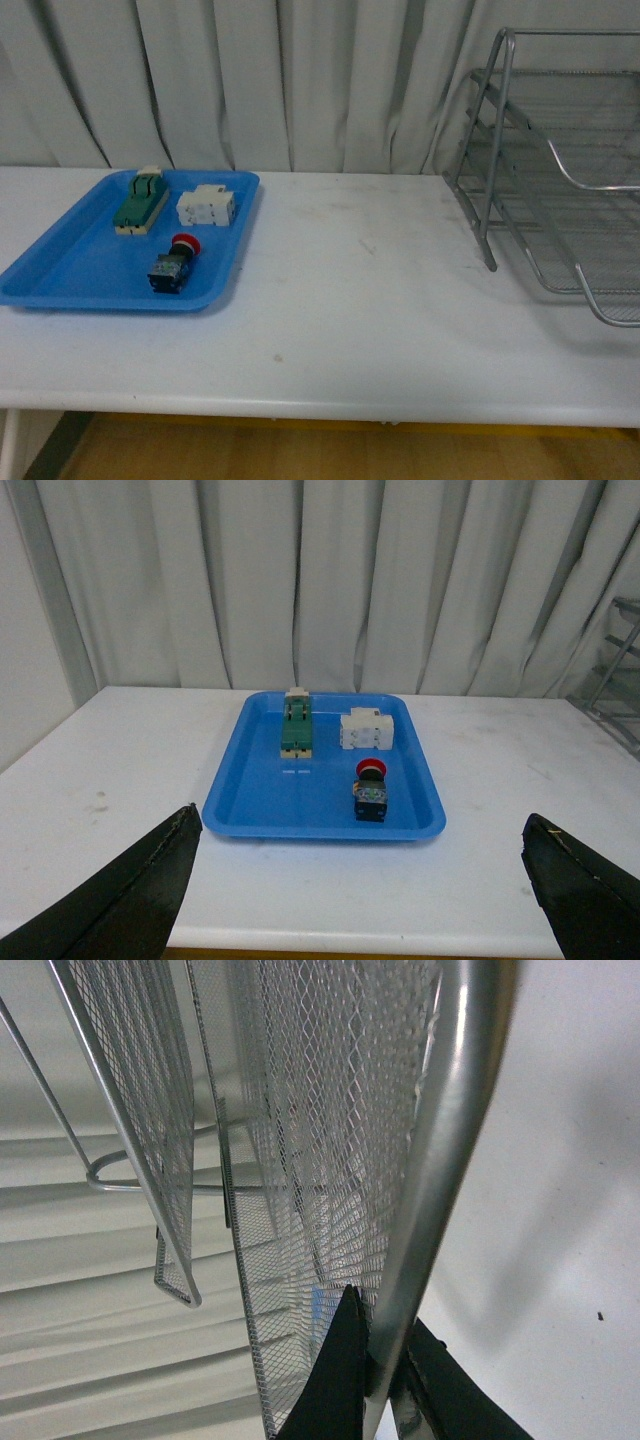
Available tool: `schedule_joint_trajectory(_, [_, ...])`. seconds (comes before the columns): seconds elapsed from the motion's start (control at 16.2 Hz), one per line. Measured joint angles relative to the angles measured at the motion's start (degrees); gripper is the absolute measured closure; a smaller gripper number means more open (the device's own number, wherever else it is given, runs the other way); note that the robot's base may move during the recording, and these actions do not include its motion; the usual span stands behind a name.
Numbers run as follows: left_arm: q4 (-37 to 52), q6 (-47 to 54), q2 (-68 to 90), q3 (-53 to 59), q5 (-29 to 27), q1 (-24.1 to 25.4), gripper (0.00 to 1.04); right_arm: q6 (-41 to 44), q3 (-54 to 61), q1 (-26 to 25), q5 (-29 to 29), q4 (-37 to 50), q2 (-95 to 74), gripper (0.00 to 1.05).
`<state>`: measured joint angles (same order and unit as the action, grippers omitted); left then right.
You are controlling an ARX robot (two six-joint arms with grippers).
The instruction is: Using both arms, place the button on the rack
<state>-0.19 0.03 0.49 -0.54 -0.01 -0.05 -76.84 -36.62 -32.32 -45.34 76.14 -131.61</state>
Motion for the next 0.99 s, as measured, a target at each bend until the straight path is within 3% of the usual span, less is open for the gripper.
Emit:
schedule_joint_trajectory(0.19, [0.0, 0.0, 0.0, 0.0, 0.0, 0.0, 0.07, 1.3, 1.4, -0.4, -0.8, -1.0, 0.5, 0.77])
schedule_joint_trajectory(0.56, [0.0, 0.0, 0.0, 0.0, 0.0, 0.0, 0.07, -0.3, 4.5, -0.7, -3.2, -2.5, 4.0, 0.05])
schedule_joint_trajectory(0.99, [0.0, 0.0, 0.0, 0.0, 0.0, 0.0, 0.07, -3.2, 10.2, -2.2, -5.0, -2.4, 11.6, 0.06])
